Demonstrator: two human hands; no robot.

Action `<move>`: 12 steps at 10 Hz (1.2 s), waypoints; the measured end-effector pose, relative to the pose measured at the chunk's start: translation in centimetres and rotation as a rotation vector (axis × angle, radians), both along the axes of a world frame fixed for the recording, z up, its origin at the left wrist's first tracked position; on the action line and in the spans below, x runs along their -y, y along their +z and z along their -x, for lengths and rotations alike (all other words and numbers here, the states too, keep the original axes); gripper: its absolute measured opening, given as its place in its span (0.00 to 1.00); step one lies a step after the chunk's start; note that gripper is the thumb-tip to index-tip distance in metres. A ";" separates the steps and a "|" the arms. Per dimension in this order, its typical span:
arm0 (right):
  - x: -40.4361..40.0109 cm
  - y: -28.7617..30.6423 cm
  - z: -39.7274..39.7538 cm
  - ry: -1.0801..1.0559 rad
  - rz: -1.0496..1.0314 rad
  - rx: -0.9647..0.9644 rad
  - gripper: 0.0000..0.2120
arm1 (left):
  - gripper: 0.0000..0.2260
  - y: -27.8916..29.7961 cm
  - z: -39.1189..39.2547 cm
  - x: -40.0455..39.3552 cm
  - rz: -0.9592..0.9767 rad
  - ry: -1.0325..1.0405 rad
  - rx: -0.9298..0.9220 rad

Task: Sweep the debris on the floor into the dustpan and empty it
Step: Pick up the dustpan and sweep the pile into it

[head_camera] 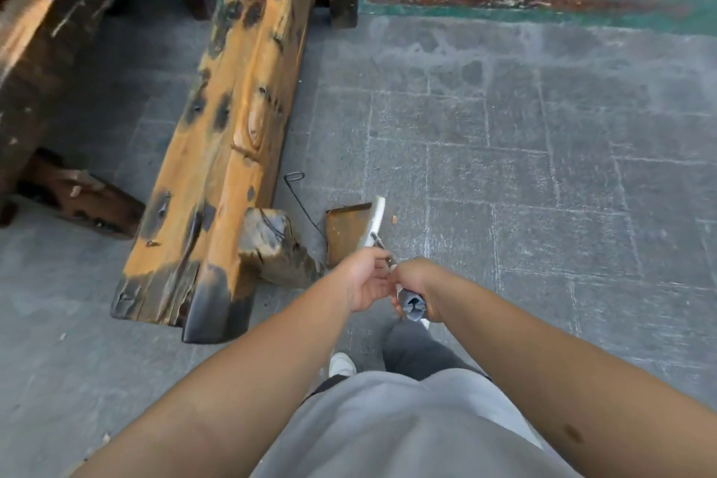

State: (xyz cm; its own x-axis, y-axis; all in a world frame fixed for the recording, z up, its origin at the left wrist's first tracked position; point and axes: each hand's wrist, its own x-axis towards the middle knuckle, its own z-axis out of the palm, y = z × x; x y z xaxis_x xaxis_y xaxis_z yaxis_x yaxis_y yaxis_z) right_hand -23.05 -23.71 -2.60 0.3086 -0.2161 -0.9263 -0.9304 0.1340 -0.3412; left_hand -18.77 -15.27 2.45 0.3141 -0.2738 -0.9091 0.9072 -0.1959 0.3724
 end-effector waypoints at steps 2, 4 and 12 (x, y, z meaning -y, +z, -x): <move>4.6 -3.9 -7.6 0.483 0.149 -0.043 0.13 | 0.21 -9.3 -10.5 0.8 -0.019 0.113 0.034; 6.8 -6.7 -10.7 0.797 0.198 -0.121 0.16 | 0.05 -12.9 -20.7 -0.7 -0.402 -0.109 0.357; 5.0 -15.0 -16.7 0.199 -0.073 -0.318 0.11 | 0.17 -23.7 -32.6 -3.8 -0.413 -1.284 0.895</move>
State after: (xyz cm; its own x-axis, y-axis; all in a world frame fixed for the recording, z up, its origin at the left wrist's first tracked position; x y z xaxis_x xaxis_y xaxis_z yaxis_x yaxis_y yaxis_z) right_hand -6.32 -28.73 -17.60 0.0326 -0.1108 -0.9933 -0.9985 -0.0470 -0.0276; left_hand 13.84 -11.45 -21.27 0.5251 -0.5558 -0.6444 -0.3922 -0.8301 0.3964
